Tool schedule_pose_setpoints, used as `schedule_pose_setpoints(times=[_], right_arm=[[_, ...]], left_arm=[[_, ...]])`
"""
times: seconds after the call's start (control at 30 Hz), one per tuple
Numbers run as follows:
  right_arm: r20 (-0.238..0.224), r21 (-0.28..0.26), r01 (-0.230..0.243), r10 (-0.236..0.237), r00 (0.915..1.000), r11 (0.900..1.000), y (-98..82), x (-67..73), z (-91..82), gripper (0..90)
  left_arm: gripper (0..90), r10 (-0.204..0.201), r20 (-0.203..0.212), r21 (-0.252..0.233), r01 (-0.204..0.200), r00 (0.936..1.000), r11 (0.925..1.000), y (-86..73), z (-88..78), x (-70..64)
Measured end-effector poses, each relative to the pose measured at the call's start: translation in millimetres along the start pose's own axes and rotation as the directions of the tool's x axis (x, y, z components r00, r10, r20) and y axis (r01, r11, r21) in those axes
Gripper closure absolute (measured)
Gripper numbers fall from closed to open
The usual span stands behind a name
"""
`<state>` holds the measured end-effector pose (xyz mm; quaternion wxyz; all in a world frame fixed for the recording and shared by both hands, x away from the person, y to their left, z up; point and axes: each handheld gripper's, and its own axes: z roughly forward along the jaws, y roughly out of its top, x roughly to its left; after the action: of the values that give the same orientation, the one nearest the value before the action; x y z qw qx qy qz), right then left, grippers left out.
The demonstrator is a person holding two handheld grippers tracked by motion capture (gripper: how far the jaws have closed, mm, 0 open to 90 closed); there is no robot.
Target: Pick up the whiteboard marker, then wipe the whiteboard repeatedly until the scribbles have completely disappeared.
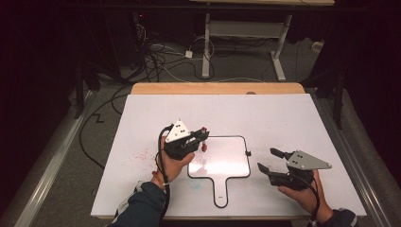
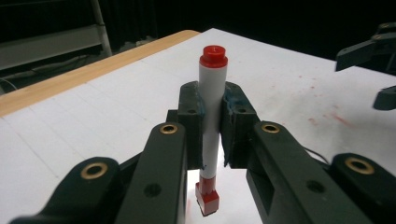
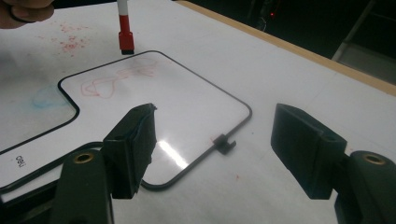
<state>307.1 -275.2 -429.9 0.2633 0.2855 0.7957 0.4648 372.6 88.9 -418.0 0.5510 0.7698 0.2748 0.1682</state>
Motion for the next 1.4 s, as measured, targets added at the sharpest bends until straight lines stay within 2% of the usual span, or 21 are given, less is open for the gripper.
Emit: schedule_pose_setpoints(times=[0.13,0.2,0.37,0.6,0.77,0.8,0.83,0.97,1.1,1.2,1.3,1.4], right_arm=[[-0.012,0.010,0.004,-0.004,0.9999,1.000,-0.5,-2.2,0.2,28.7],[-0.016,0.010,0.000,0.000,0.9999,1.000,-1.3,-3.9,0.1,27.5],[-0.001,0.038,0.001,-0.001,1.0000,0.999,-3.3,-3.8,3.3,27.5],[-0.009,0.053,-0.006,0.006,0.9999,0.999,-6.4,-3.5,8.6,27.5],[-0.031,0.062,0.018,-0.016,0.9994,0.998,-6.9,1.0,11.8,27.6],[-0.029,0.066,0.027,-0.025,0.9993,0.997,-6.7,2.4,12.1,27.5],[-0.030,0.070,0.036,-0.034,0.9990,0.997,-6.7,3.5,12.5,27.5],[-0.044,0.079,0.055,-0.052,0.9977,0.995,-8.2,5.8,13.8,27.4],[-0.048,0.083,0.054,-0.050,0.9976,0.995,-8.3,5.7,14.5,27.7],[-0.054,0.078,0.055,-0.051,0.9972,0.995,-7.3,6.1,14.5,27.9],[-0.055,0.068,0.057,-0.053,0.9971,0.996,-5.3,7.5,13.7,27.9],[-0.059,0.066,0.063,-0.059,0.9965,0.996,-4.8,8.3,14.3,27.9]], left_arm=[[78.0,0.025,-0.022,0.019,-0.025,0.9994,0.9995,-0.9,3.1,5.9],[78.0,0.027,-0.024,0.013,-0.027,0.9993,0.9995,-1.2,3.0,8.8],[78.0,0.061,-0.042,0.027,-0.060,0.9973,0.9978,-2.4,6.5,15.1],[78.0,0.057,-0.041,0.029,-0.056,0.9975,0.9980,-8.3,16.7,26.0],[78.0,0.077,-0.069,0.064,-0.073,0.9946,0.9953,-17.3,27.2,28.8],[78.0,0.093,-0.077,0.082,-0.087,0.9927,0.9928,-19.3,29.7,29.1],[78.1,0.090,-0.072,0.067,-0.085,0.9933,0.9941,-21.0,30.7,29.7],[78.1,0.093,-0.066,0.066,-0.089,0.9934,0.9939,-21.4,31.4,29.3],[78.1,0.055,-0.041,0.039,-0.054,0.9976,0.9978,-23.1,33.4,29.6],[78.1,0.026,0.000,0.019,-0.026,0.9997,0.9995,-24.9,35.1,29.7],[78.2,0.049,0.035,0.034,-0.050,0.9982,0.9982,-23.6,34.4,24.3],[78.2,0.090,0.004,0.058,-0.090,0.9959,0.9942,-21.6,32.3,21.0]])
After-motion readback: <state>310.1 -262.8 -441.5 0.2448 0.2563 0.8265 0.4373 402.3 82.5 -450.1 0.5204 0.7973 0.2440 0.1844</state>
